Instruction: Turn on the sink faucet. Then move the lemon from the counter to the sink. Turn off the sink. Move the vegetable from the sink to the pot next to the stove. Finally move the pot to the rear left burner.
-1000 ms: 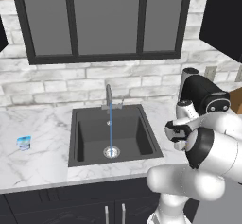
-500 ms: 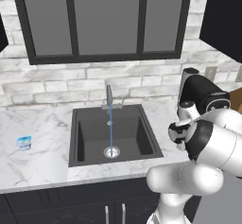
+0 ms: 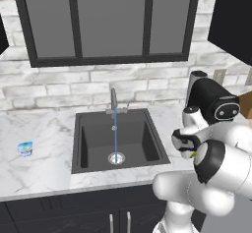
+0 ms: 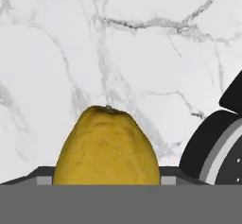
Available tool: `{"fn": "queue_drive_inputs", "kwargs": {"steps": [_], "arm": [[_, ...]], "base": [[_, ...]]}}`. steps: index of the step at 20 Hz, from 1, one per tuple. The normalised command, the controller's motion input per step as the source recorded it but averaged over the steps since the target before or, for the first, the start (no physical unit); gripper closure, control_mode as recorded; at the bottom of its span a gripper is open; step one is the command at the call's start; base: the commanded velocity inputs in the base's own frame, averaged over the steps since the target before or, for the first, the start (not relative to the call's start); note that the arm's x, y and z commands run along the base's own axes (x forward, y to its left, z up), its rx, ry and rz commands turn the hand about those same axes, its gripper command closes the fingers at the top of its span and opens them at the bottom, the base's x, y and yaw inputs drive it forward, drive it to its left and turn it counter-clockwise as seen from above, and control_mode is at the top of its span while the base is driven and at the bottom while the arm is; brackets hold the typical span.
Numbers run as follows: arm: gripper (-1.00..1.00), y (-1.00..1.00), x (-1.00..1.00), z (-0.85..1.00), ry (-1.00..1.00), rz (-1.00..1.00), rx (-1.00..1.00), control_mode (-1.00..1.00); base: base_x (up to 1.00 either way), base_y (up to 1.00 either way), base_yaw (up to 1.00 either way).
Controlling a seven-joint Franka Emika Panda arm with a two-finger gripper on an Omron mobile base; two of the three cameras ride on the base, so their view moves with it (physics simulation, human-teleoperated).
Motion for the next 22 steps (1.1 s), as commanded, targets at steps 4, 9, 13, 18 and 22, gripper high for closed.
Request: {"fn": "queue_drive_inputs", "kwargs": {"steps": [4, 9, 13, 18, 22], "arm": [[1.00, 0.91, -0.11, 0.19, 0.00, 0.00, 0.00, -1.00], [1.00, 1.00, 0.06, 0.38, 0.00, 0.00, 0.03, -1.00], [1.00, 0.86, 0.41, 0.33, 0.00, 0.00, 0.10, -1.00], [1.00, 0.63, 0.61, 0.05, 0.00, 0.00, 0.13, -1.00], [1.00, 0.49, 0.67, 0.00, 0.00, 0.00, 0.15, -1.00]], "base": [[0.00, 0.00, 0.00], [0.00, 0.00, 0.00], [0.00, 0.00, 0.00], [0.00, 0.00, 0.00], [0.00, 0.00, 0.00]]}}
